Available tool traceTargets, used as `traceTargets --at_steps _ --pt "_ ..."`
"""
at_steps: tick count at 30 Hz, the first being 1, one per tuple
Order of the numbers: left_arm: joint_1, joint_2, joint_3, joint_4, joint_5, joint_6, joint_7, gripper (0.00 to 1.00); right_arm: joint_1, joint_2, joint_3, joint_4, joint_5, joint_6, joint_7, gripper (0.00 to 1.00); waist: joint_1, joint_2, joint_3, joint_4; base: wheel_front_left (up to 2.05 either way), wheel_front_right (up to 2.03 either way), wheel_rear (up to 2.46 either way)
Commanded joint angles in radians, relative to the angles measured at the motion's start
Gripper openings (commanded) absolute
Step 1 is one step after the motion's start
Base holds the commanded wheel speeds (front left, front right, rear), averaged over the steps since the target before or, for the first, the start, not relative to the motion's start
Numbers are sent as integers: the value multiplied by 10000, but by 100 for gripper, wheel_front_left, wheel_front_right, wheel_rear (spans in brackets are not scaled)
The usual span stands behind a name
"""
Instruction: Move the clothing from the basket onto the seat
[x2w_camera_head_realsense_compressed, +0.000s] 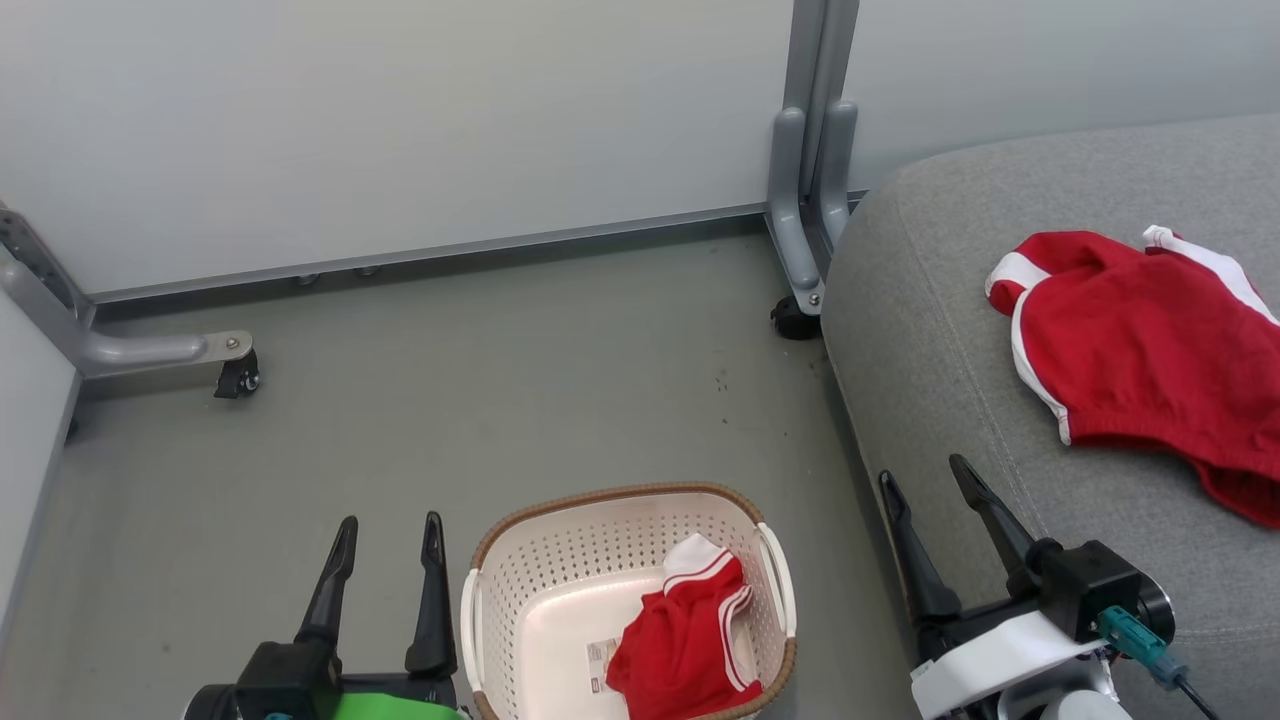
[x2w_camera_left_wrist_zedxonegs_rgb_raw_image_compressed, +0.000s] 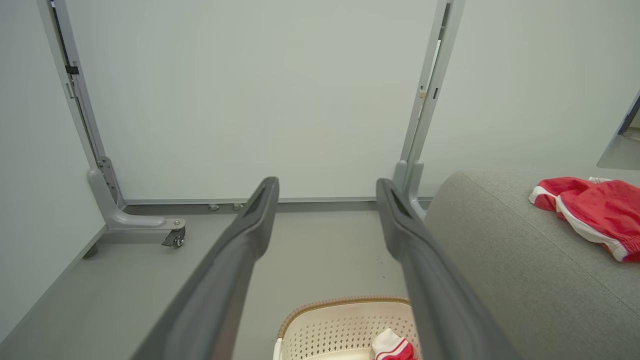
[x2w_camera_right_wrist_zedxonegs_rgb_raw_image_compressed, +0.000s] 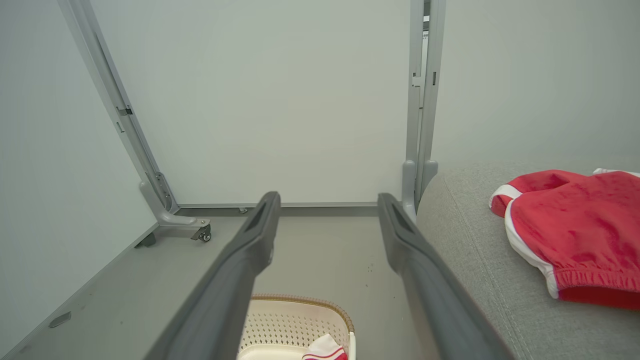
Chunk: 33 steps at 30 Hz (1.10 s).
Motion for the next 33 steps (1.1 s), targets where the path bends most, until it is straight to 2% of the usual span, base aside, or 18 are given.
traceTargets --at_steps 1,9,14,19,26,33 --pt "-85 8 -17 56 124 3 -5 100 -66 -23 35 -51 -29 -10 -30 100 1 0 68 -21 0 0 0" --pt "-511 9 -181 391 262 -145 -6 100 -435 -81 -119 -319 -53 -10 -30 100 1 0 991 -207 0 0 0" --pt "-1596 12 -498 1034 518 -429 -5 100 -1119 62 -567 -753 0 -10 -30 100 1 0 2479 -392 0 0 0" --pt "-3287 21 -1062 2157 1330 -813 -5 100 -1971 144 -1173 -1224 9 -10 -30 100 1 0 4207 -611 0 0 0" --pt "-5679 320 -2044 4764 1923 -1325 -6 100 -3077 199 -1671 -1995 -264 -10 -30 100 1 0 6164 -1171 0 0 0" --pt "-7933 471 -3568 8220 1663 -1423 354 100 -3745 331 -1776 -2541 -360 -10 -30 100 1 0 7441 -1770 0 0 0"
